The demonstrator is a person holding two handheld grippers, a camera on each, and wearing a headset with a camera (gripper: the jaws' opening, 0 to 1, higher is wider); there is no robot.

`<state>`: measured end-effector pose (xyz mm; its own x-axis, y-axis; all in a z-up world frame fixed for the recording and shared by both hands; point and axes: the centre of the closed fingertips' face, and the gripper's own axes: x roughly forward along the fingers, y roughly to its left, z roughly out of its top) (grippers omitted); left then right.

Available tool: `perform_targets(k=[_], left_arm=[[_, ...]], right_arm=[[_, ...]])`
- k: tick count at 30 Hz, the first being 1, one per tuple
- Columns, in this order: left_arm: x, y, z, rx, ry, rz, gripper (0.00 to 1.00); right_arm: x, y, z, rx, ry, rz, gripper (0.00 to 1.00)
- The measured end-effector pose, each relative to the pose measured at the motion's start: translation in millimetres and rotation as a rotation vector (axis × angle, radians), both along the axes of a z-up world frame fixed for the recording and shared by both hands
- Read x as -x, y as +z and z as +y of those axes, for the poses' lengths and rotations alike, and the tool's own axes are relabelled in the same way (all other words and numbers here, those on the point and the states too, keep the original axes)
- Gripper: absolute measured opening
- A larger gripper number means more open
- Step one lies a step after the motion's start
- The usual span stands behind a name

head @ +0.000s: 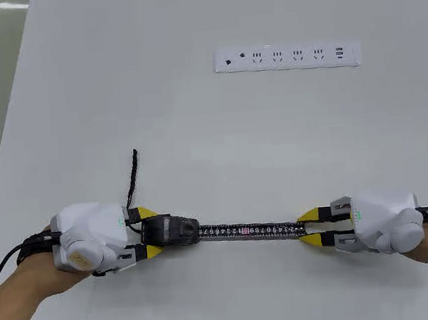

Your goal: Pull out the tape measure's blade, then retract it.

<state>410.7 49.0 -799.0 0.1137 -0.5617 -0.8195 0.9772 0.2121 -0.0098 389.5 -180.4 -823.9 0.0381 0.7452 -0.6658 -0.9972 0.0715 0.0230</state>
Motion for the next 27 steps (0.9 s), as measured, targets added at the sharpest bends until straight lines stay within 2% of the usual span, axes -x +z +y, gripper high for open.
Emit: perform_targets(k=[27], left_arm=[[0.3, 0.0, -1.4, -0.019, -0.012, 0.005, 0.28]], right_arm=[[2.7, -2.1, -41.3, 0.054, -0.028, 0.001, 0.12]])
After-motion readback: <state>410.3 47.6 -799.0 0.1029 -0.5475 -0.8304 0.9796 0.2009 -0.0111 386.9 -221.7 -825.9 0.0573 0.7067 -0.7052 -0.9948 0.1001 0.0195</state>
